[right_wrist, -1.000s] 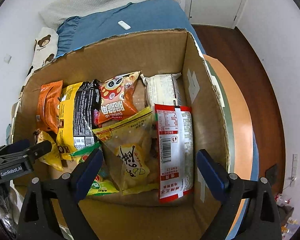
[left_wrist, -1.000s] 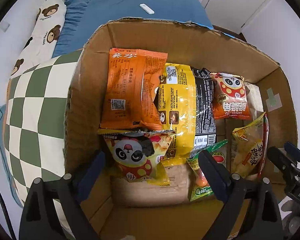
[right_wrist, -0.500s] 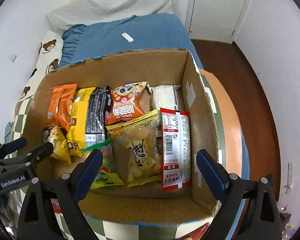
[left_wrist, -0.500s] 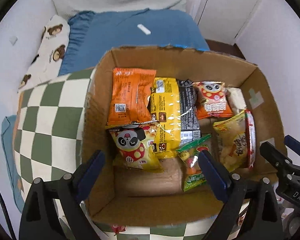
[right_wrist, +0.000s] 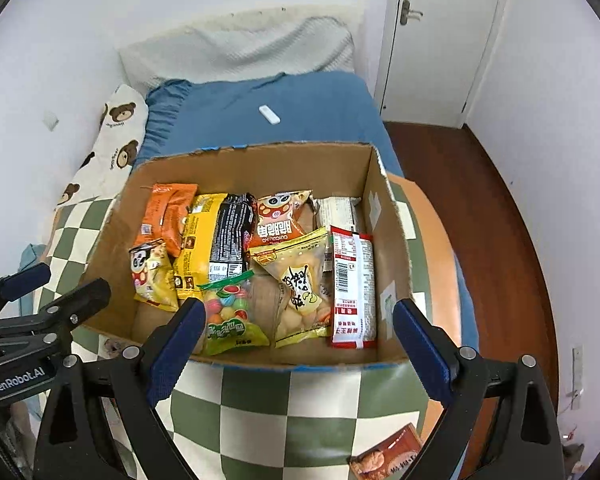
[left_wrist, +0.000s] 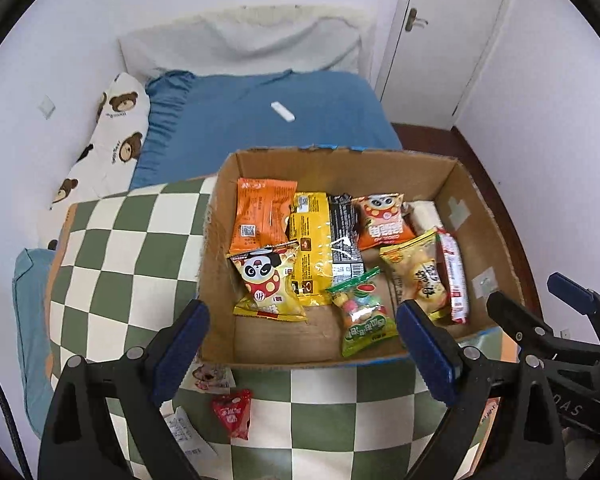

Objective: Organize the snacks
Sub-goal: 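Lower both packets into the box and open both tools, then grasp the white packet with left tool while right tool grasps the brown biscuit packet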

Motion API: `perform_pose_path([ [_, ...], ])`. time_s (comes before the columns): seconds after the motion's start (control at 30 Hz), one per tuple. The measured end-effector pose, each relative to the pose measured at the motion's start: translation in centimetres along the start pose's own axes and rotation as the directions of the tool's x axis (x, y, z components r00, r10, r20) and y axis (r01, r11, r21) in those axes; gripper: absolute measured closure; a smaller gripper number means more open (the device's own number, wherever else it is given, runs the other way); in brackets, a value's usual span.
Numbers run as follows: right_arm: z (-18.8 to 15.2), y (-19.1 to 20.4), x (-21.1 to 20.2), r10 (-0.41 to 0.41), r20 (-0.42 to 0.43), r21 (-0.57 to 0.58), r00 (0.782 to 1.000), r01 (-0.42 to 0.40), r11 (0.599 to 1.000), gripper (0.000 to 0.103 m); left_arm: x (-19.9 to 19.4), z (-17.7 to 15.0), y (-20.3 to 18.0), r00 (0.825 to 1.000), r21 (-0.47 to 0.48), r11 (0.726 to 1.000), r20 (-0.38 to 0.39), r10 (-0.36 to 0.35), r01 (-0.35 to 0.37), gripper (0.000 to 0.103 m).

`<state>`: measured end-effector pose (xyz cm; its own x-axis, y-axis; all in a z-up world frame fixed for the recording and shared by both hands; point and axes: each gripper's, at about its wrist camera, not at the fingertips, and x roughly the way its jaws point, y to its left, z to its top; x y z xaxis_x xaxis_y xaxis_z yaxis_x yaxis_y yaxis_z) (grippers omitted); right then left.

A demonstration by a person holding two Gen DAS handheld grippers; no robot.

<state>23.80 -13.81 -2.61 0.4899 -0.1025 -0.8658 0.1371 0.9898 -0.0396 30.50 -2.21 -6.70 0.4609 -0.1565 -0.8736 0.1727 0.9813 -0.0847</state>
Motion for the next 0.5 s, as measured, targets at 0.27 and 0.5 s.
perform_pose_path([
  [0.27, -1.8, -0.5, -5.4, 0.006, 0.083, 0.005, 0.997, -0.006, 1.000, 0.006, -4.5, -2.0, -0.7, 0.997, 0.014, 1.000, 0.073, -0.006, 0.005, 0.007],
  [0.5, -3.3, -0.5, -8.7, -0.001, 0.141, -0.002, 0.990, 0.001, 1.000, 0.005, -6.8, -3.7, -1.1, 0.993, 0.015, 1.000, 0.115, 0.002, -0.004, 0.007],
])
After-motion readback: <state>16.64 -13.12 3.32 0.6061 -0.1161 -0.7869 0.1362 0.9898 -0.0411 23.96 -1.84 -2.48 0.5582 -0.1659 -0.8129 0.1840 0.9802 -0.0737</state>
